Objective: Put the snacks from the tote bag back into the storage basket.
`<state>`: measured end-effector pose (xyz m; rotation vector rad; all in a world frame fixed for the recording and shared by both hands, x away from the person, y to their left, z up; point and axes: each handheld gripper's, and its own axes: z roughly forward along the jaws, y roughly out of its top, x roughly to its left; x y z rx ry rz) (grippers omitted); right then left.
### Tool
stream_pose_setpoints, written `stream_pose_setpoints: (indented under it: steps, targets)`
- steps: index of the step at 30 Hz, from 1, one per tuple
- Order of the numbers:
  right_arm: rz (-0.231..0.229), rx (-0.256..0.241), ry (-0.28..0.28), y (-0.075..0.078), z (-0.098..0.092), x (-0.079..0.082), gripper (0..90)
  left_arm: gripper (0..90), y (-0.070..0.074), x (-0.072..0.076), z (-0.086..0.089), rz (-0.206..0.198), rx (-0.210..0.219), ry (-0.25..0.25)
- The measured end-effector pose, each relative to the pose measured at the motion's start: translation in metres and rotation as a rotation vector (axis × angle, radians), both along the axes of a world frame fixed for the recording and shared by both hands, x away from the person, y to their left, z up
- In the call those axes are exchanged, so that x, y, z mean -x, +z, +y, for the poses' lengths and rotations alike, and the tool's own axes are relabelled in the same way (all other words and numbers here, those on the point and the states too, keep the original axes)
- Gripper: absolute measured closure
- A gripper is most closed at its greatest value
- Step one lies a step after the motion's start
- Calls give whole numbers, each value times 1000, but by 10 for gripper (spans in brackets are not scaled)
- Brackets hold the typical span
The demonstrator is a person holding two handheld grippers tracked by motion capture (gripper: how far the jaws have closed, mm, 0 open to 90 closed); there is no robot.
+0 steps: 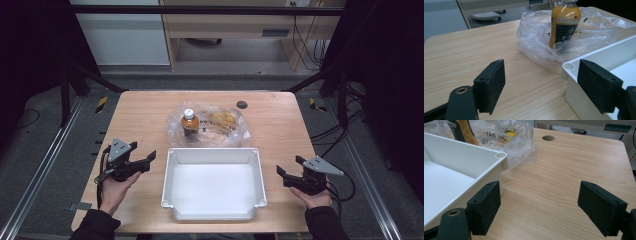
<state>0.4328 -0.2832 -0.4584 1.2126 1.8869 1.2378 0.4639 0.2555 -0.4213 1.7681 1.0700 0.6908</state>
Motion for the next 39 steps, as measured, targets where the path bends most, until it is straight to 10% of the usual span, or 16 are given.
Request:
stream_pose_setpoints:
  steps: [39]
  targets:
    - [-2, 6, -1, 3, 1, -1, 181, 250, 22, -31, -41, -54, 3, -45]
